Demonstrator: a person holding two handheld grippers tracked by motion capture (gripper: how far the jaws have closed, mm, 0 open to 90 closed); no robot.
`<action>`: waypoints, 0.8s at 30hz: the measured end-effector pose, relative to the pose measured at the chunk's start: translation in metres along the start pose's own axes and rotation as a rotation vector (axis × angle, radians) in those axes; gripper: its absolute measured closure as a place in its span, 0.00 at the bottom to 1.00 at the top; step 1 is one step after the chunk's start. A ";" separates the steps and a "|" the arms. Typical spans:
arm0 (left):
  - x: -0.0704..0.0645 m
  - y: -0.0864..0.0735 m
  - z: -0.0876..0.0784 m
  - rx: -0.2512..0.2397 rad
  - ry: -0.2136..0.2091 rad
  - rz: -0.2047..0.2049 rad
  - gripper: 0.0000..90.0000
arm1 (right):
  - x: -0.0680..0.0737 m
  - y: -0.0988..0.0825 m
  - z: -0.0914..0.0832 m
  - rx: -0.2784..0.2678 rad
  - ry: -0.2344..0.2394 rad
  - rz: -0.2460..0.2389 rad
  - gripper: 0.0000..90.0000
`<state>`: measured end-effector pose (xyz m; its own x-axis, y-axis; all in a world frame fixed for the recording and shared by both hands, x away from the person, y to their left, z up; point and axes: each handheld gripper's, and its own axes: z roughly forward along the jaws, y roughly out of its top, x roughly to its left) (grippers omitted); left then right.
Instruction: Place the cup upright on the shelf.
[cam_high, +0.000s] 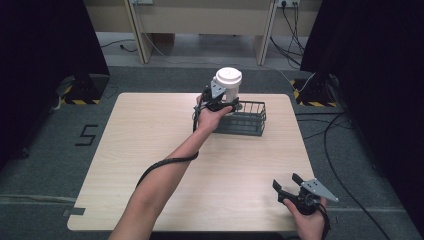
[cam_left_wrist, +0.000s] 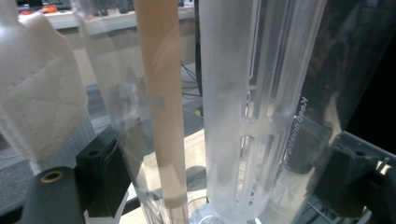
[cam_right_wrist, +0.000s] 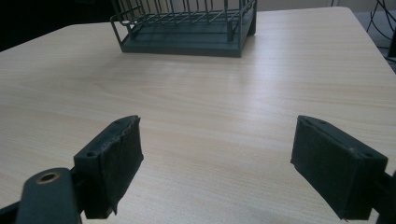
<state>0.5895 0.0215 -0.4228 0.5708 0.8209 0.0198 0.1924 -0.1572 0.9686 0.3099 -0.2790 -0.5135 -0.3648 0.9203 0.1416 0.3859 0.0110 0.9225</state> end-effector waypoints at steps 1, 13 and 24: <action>0.000 0.000 0.000 0.000 0.000 0.000 0.19 | 0.000 0.000 0.000 0.000 0.001 0.000 0.19; -0.003 -0.013 0.009 0.033 0.005 -0.011 0.19 | 0.000 0.000 0.000 0.004 0.003 -0.003 0.19; -0.006 -0.023 0.013 0.060 0.009 -0.007 0.19 | 0.000 0.000 0.000 0.003 0.005 -0.005 0.19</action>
<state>0.5920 0.0127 -0.4481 0.5620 0.8270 0.0154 0.2441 -0.1836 0.9522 0.3100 -0.2785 -0.5134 -0.3708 0.9183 0.1386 0.3869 0.0171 0.9220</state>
